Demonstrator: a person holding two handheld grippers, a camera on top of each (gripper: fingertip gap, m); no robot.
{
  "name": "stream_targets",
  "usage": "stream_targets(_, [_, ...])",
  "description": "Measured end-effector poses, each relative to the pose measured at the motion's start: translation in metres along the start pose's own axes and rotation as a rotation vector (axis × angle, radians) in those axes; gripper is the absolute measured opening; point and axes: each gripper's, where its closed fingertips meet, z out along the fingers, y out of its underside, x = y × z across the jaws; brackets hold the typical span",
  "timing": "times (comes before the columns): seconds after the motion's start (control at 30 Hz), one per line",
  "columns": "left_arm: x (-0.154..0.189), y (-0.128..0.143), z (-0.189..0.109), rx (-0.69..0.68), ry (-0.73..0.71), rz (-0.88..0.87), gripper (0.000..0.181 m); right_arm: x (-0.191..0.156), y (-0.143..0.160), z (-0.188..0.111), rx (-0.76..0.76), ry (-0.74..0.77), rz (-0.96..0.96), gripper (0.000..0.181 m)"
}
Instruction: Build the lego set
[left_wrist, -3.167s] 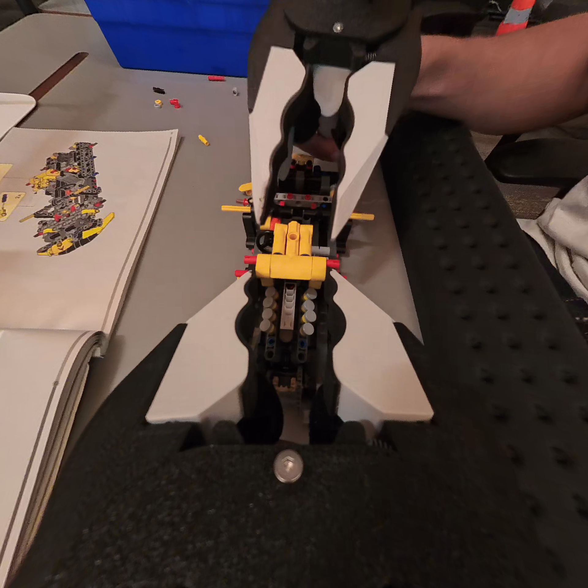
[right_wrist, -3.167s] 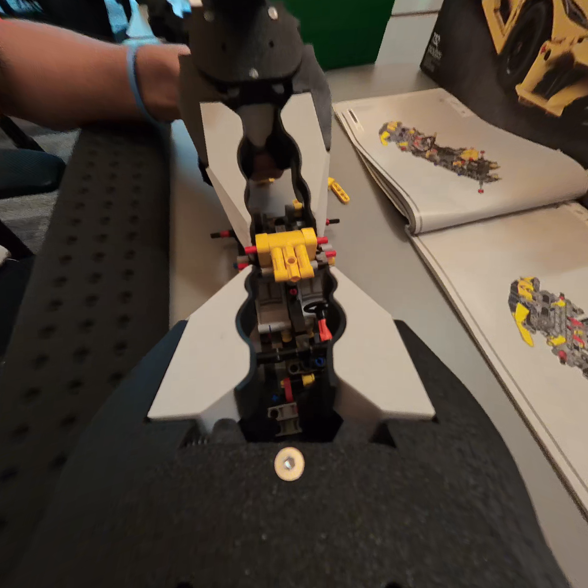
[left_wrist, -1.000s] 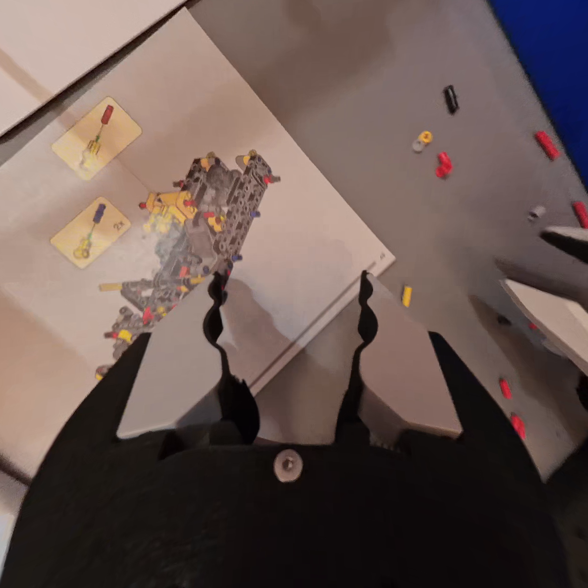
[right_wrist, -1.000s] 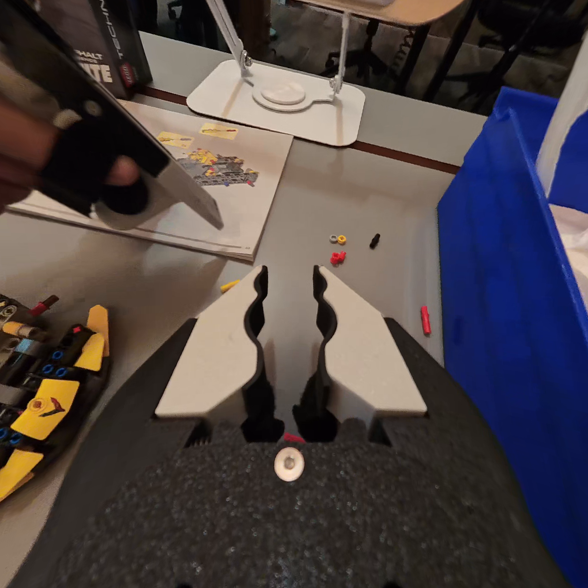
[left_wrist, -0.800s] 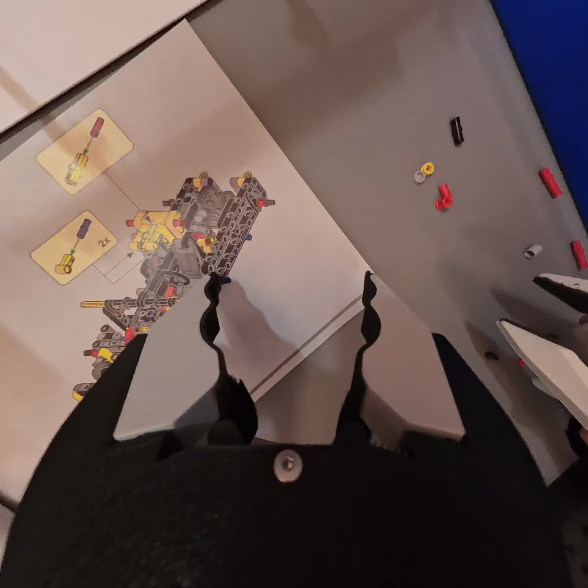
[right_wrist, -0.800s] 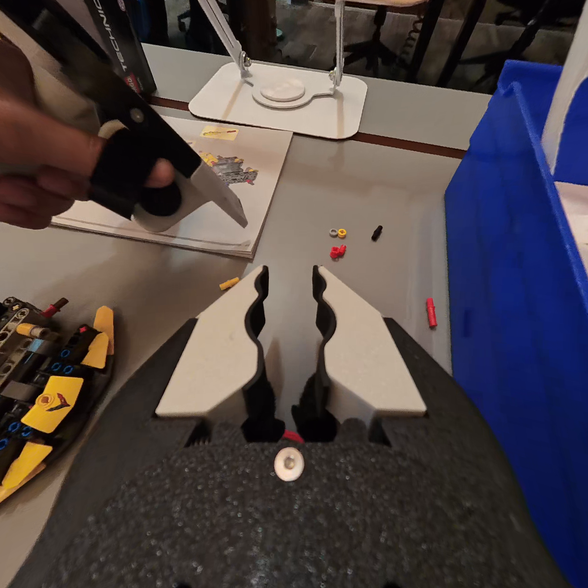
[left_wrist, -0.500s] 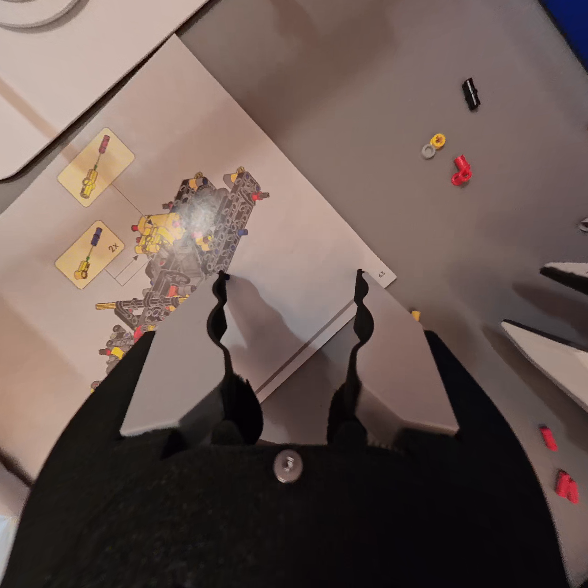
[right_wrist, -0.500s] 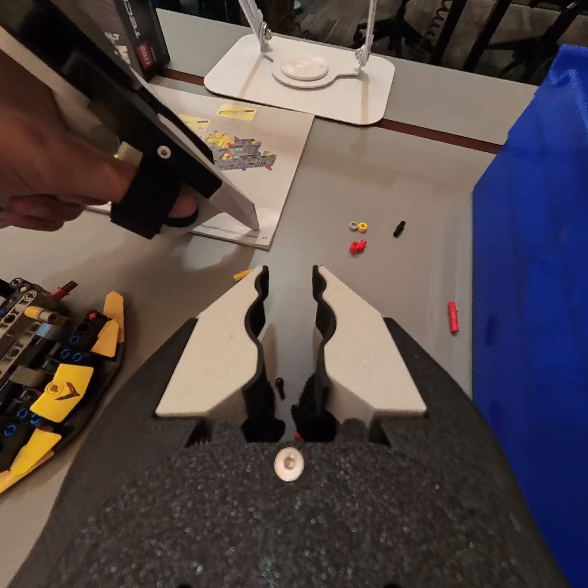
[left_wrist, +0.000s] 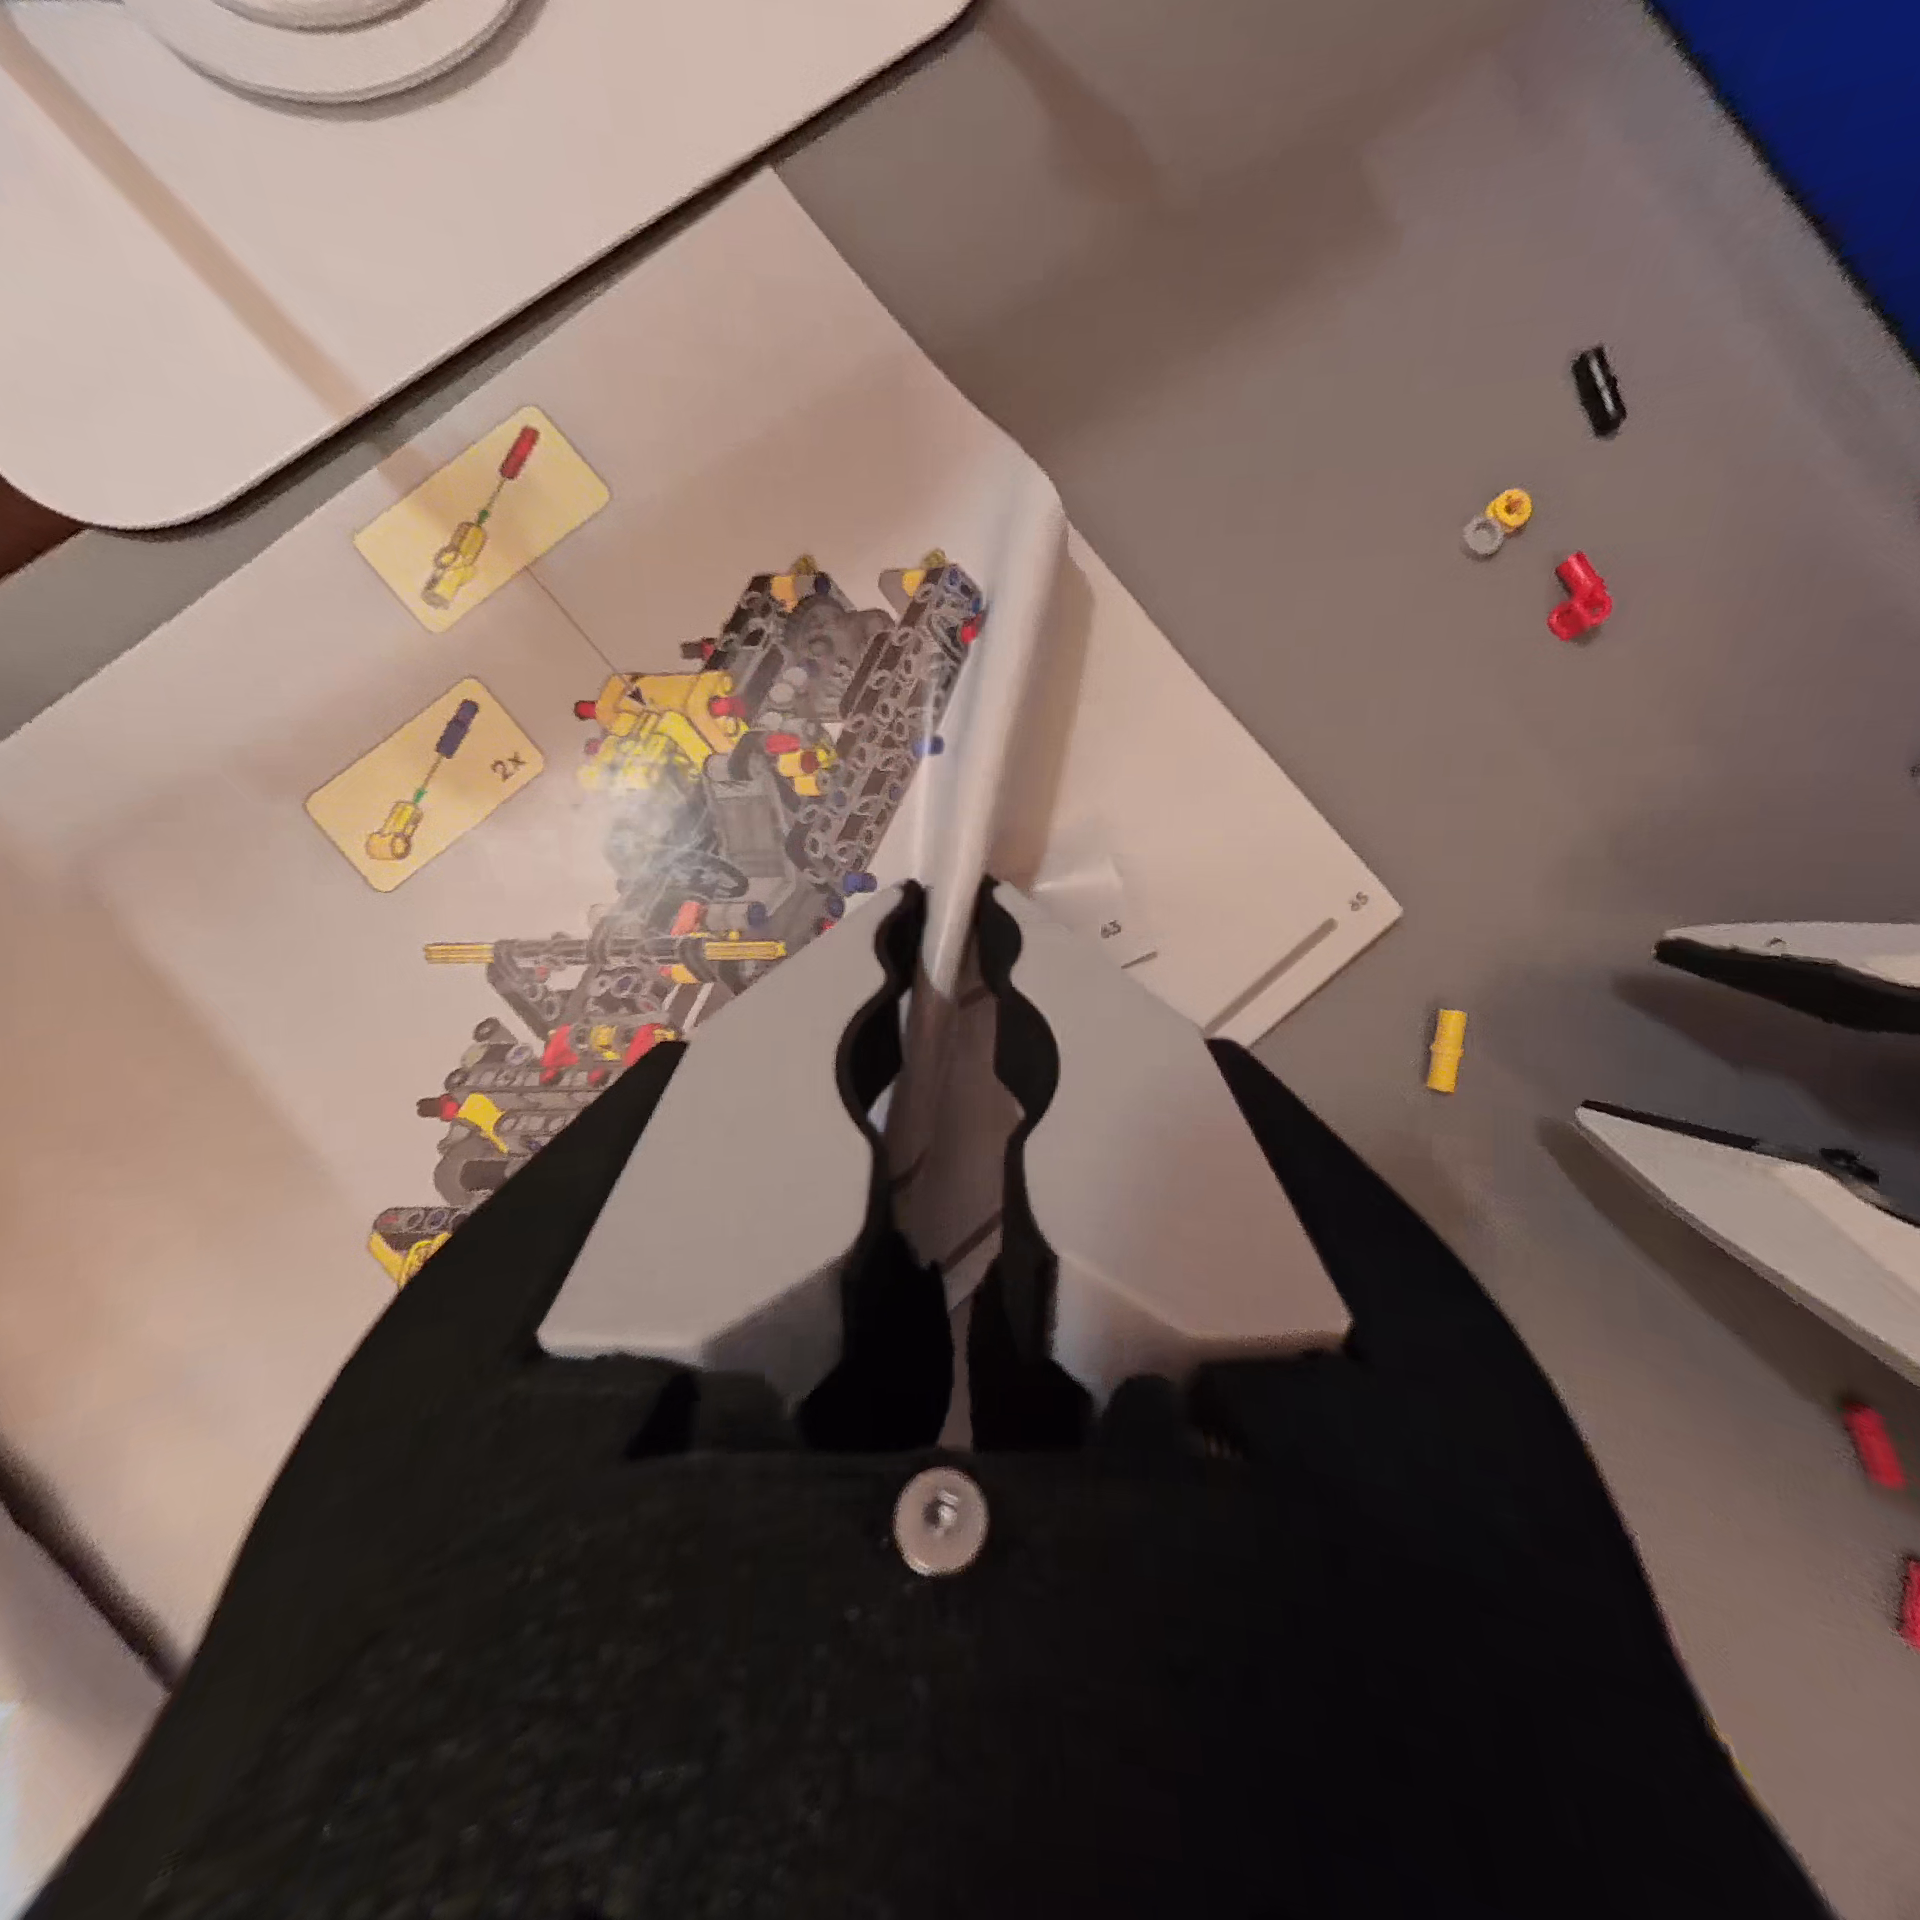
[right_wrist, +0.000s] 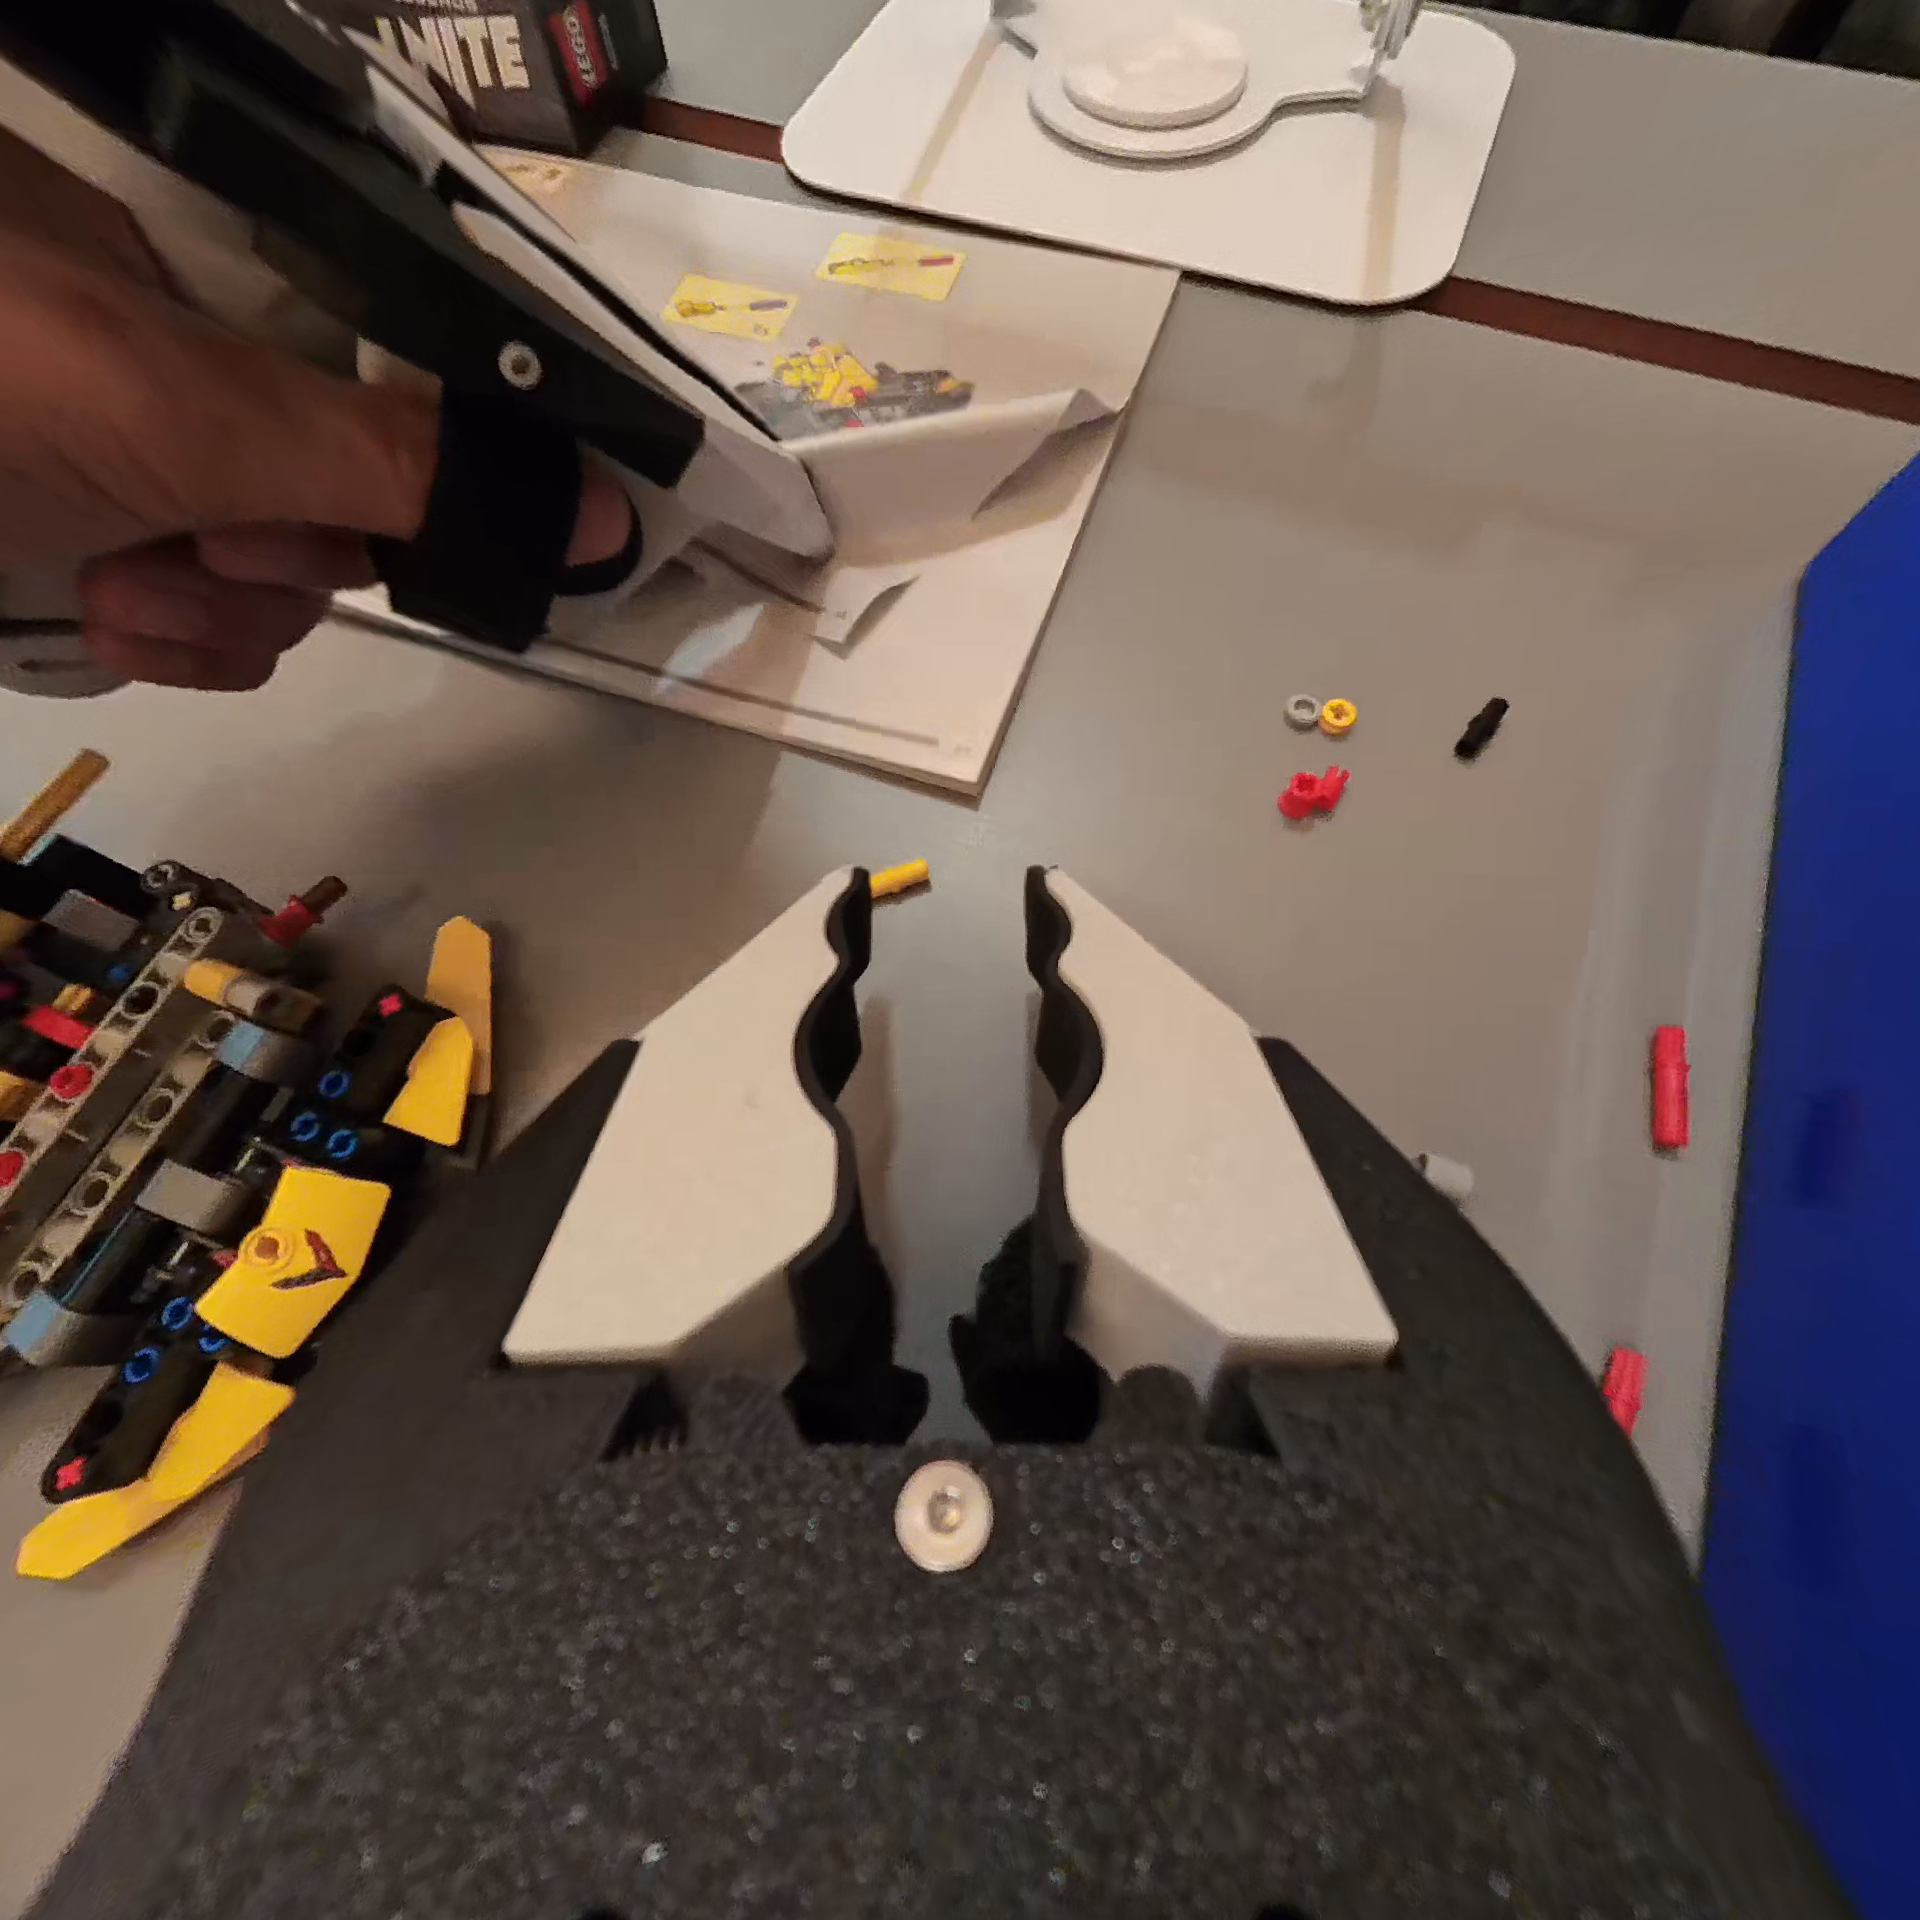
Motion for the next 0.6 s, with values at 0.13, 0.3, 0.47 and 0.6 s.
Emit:
stream_targets(0.13, [-0.005, -0.008, -0.012, 0.062, 0.17, -0.134, 0.006, -0.006, 0.0, 0.001, 0.005, -0.006, -0.032, 0.03])
stream_targets(0.3, [-0.026, -0.028, -0.059, 0.215, 0.401, -0.285, 0.008, -0.011, -0.005, 0.0, 0.02, -0.017, -0.043, 0.03])
stream_targets(0.47, [-0.067, -0.025, -0.15, 0.423, 0.646, -0.361, 0.008, -0.019, -0.01, 0.0, 0.038, -0.04, -0.047, 0.029])
stream_targets(0.6, [-0.124, 0.026, -0.198, 0.5, 0.641, -0.395, 0.009, -0.027, -0.014, 0.002, 0.037, -0.049, -0.067, 0.029])
